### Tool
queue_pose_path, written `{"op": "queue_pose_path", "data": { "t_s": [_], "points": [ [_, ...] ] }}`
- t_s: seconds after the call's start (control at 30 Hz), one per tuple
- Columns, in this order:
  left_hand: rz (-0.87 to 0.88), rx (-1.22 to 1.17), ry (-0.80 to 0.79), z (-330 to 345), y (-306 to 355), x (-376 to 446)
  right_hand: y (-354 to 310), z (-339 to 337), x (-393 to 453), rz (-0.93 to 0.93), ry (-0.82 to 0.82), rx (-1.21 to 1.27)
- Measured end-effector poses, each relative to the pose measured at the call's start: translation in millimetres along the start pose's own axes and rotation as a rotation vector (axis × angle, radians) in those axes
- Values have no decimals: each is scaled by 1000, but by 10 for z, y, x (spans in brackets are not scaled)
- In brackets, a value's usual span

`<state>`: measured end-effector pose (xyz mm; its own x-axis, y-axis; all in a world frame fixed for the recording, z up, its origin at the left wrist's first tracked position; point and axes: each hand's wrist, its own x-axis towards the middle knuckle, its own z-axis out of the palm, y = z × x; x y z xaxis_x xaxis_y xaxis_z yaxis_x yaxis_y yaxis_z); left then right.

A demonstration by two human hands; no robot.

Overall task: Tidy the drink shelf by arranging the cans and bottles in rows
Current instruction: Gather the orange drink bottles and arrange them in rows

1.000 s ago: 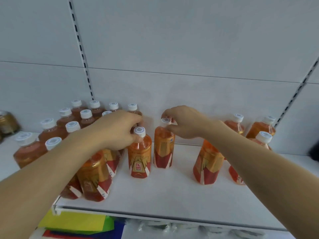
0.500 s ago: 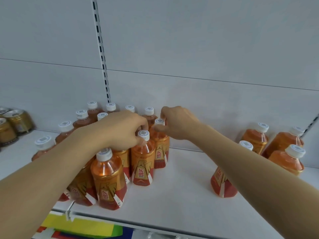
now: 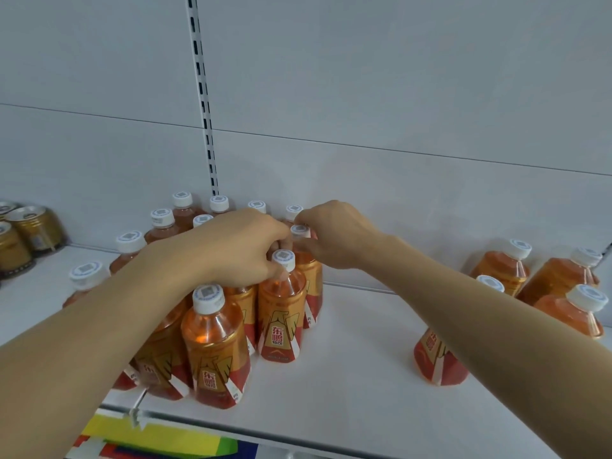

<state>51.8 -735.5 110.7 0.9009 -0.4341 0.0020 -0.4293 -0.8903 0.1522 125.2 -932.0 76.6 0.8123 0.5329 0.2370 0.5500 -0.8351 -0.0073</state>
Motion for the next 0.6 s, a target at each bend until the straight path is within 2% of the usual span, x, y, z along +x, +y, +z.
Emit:
{"op": "queue_pose_path", "data": {
  "t_s": [0.23,0.6],
  "points": [
    [17,-43,-2,-2,-48,-5,-80,130,-10,-58,57,78],
    [70,-14,2,46,-41,-24,-45,41,-179,-73,3,46]
  ]
}}
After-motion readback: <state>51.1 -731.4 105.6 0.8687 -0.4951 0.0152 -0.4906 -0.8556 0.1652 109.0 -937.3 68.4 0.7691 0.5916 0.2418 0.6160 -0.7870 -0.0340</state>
